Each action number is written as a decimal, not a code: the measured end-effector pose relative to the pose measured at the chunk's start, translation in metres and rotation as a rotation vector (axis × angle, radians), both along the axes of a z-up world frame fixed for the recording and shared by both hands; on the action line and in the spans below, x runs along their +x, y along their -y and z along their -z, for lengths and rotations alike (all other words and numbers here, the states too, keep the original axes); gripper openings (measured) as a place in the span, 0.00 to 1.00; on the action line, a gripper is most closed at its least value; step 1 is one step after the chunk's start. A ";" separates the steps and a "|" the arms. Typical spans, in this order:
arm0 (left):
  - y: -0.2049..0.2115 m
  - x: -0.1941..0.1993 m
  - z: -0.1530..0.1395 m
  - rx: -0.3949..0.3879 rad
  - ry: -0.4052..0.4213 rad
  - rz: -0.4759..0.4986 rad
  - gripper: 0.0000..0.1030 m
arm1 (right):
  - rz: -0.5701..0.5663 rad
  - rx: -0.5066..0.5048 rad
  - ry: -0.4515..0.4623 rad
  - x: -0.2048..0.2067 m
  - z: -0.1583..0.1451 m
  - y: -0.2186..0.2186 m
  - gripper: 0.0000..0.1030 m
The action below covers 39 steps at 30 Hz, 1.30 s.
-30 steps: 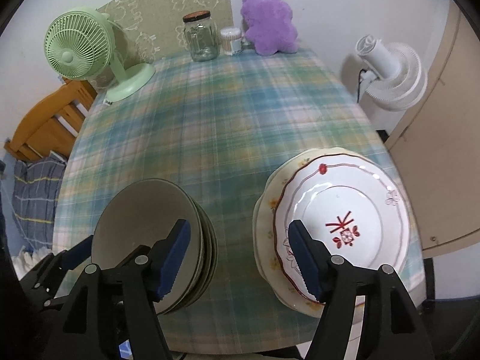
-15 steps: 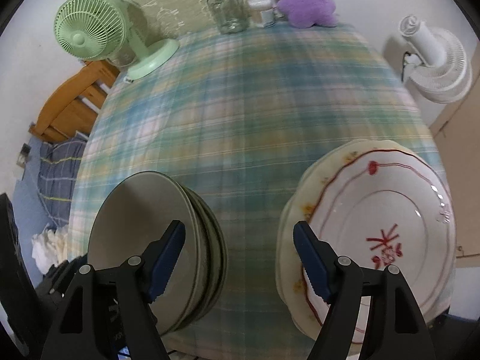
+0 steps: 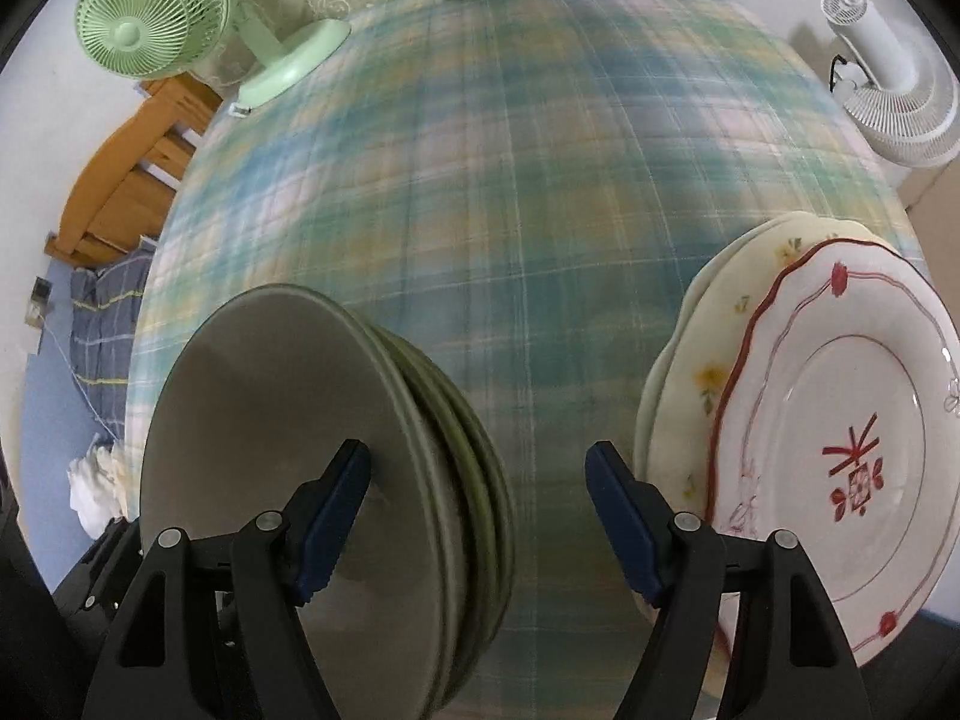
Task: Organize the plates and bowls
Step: 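Close both tools on the rim of the stacked grey-green bowls, then lift the bowl stack with both tools and carry it over the plates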
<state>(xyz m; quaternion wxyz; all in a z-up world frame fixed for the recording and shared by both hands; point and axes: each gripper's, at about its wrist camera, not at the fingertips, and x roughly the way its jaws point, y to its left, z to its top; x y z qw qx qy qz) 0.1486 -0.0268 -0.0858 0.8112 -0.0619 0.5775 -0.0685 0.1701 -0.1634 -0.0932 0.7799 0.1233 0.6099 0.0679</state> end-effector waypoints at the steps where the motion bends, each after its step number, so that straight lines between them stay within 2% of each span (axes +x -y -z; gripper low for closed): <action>1: 0.001 0.001 0.001 -0.009 0.000 0.015 0.79 | 0.002 0.003 -0.001 -0.001 0.000 -0.001 0.73; 9: -0.003 0.008 0.004 -0.066 0.000 0.077 0.79 | -0.010 0.012 0.009 -0.002 -0.006 -0.012 0.54; 14: -0.002 0.010 0.004 -0.079 0.004 0.106 0.78 | -0.005 -0.008 0.020 0.004 -0.006 -0.018 0.53; 16: 0.004 0.010 0.001 -0.119 0.012 0.148 0.67 | 0.001 -0.009 0.019 0.004 -0.006 -0.019 0.53; 17: 0.009 0.009 0.000 -0.117 0.015 0.163 0.66 | 0.001 -0.015 0.021 0.005 -0.007 -0.022 0.53; 30: -0.003 0.002 -0.007 -0.123 0.025 0.173 0.67 | 0.021 -0.024 0.031 -0.005 -0.015 -0.028 0.53; 39: -0.011 -0.008 -0.036 -0.134 0.059 0.231 0.67 | 0.072 -0.039 0.066 -0.019 -0.044 -0.039 0.53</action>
